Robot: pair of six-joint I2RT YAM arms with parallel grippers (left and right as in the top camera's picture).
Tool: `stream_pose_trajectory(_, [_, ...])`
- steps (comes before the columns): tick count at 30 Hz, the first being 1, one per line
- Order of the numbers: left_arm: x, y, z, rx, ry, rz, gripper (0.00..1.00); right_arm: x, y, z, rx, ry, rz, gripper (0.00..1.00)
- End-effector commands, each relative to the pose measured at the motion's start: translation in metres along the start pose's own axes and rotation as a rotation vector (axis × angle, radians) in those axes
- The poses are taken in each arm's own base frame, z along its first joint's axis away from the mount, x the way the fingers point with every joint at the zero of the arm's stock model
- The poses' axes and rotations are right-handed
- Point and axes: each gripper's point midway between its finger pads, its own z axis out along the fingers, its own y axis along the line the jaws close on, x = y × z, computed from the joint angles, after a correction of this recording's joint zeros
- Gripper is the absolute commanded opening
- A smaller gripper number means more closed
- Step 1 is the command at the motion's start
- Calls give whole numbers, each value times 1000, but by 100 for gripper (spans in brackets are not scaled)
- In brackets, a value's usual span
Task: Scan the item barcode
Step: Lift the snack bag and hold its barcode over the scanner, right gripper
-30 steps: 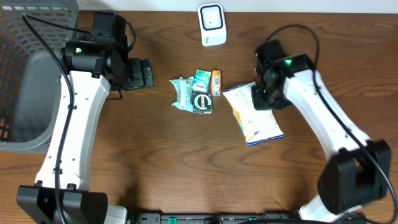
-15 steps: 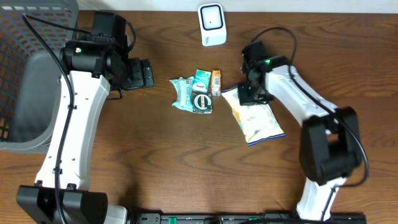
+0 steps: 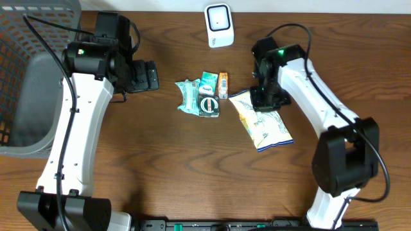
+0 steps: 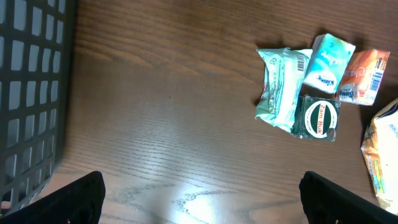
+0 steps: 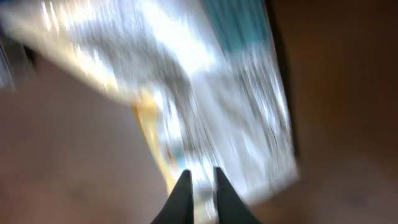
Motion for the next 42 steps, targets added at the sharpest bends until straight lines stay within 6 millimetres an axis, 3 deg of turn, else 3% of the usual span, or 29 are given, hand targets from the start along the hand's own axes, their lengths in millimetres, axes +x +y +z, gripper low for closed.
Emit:
stream_pose_trajectory(1, [1, 2, 4, -9, 12, 4, 98, 20, -3, 1, 12, 57, -30, 2])
stream_pose_trajectory(3, [1, 2, 4, -9, 12, 4, 98, 27, -6, 11, 36, 80, -34, 3])
stream_pose_trajectory(6, [1, 2, 4, -9, 12, 4, 98, 39, -15, 47, 77, 104, -16, 9])
stream_pose_trajectory(9, [1, 2, 4, -9, 12, 4, 98, 61, -19, 85, 82, 140, 36, 1])
stream_pose_trajectory(10, [1, 2, 4, -9, 12, 4, 98, 67, -19, 88, 81, 159, 47, 1])
stream_pose_trajectory(14, [1, 2, 4, -9, 12, 4, 98, 74, -14, 78, 54, 200, 53, 1])
stream_pose_trajectory(18, [1, 2, 4, -9, 12, 4, 98, 67, -12, 48, 58, 211, 53, 1])
stream_pose_trajectory(20, [1, 2, 4, -9, 12, 4, 98, 50, -7, 28, 44, 159, 37, 1])
stream_pose_trajectory(22, [1, 2, 4, -9, 12, 4, 98, 35, -4, 22, 36, 103, 29, 2])
stream_pose_trajectory(24, [1, 2, 4, -9, 12, 4, 98, 19, 0, 22, 21, 38, 28, 11])
stream_pose_trajectory(29, [1, 2, 4, -9, 12, 4, 98, 7, 4, 36, 3, -17, 24, 11])
stream_pose_trajectory(37, [1, 2, 4, -9, 12, 4, 98, 5, 28, 92, -70, -101, 10, 12])
stream_pose_trajectory(40, [1, 2, 4, -9, 12, 4, 98, -3, 30, 84, -77, -121, 10, 20])
stream_pose_trajectory(42, [1, 2, 4, -9, 12, 5, 98, -14, 27, 63, -73, -140, 22, 27])
